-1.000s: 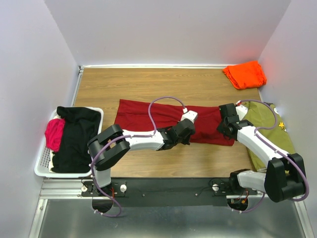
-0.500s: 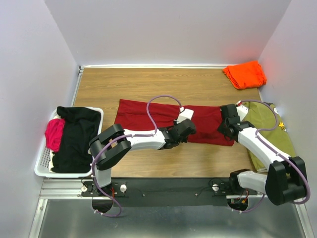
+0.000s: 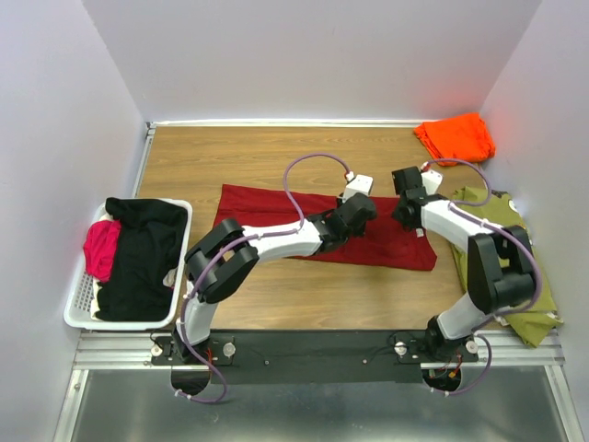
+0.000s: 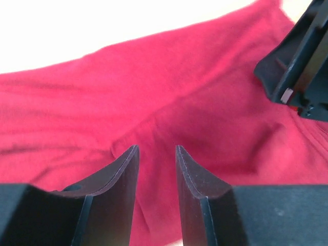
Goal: Fold and stack the t-shirts
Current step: Rotate the tshirt 90 degrees
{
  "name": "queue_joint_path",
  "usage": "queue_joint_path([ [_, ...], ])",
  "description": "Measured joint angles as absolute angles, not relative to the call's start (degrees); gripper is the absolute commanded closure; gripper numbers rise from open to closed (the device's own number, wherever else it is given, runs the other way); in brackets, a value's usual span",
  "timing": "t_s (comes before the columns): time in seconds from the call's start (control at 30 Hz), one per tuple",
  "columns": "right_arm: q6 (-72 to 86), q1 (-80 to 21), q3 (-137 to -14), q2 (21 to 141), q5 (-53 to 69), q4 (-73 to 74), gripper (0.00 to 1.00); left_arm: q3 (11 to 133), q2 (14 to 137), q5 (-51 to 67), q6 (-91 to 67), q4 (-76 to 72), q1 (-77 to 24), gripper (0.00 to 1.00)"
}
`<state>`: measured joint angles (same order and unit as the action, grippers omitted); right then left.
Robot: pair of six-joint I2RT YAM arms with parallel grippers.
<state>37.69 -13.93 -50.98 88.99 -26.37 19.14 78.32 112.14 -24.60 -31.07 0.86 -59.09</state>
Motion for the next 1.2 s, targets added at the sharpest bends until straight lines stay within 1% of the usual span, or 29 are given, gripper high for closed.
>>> queue_joint_path([
  [0.13, 36.9, -13.9, -55.5, 95.4, -26.6, 16.6, 0.65, 81.5, 116.8, -21.8, -30.3, 0.6, -56.3, 0.57],
  [0.4, 35.7, -13.9, -61.7, 104.4, -27.0, 15.0, 0.65, 85.1, 124.8, -17.7, -30.0, 0.2, -51.3, 0.58],
  [0.77, 32.0, -13.2, -75.5, 115.7, -27.1, 12.8, 0.65, 94.0, 129.8, -16.4, -29.8, 3.5, -47.0, 0.58],
  [1.0, 28.3, -10.9, -82.5, 120.5, -25.4, 12.3, 0.65, 101.1, 134.1, -16.2, -29.1, 5.8, -46.1, 0.59],
  [1.13, 26.6, -10.6, -82.5, 120.2, -25.5, 12.5, 0.64, 102.3, 134.7, -15.9, -28.4, 6.2, -45.5, 0.59],
  [1.2, 25.8, -10.7, -81.2, 118.4, -25.8, 12.5, 0.62, 102.2, 134.7, -15.8, -28.1, 6.2, -45.4, 0.59],
])
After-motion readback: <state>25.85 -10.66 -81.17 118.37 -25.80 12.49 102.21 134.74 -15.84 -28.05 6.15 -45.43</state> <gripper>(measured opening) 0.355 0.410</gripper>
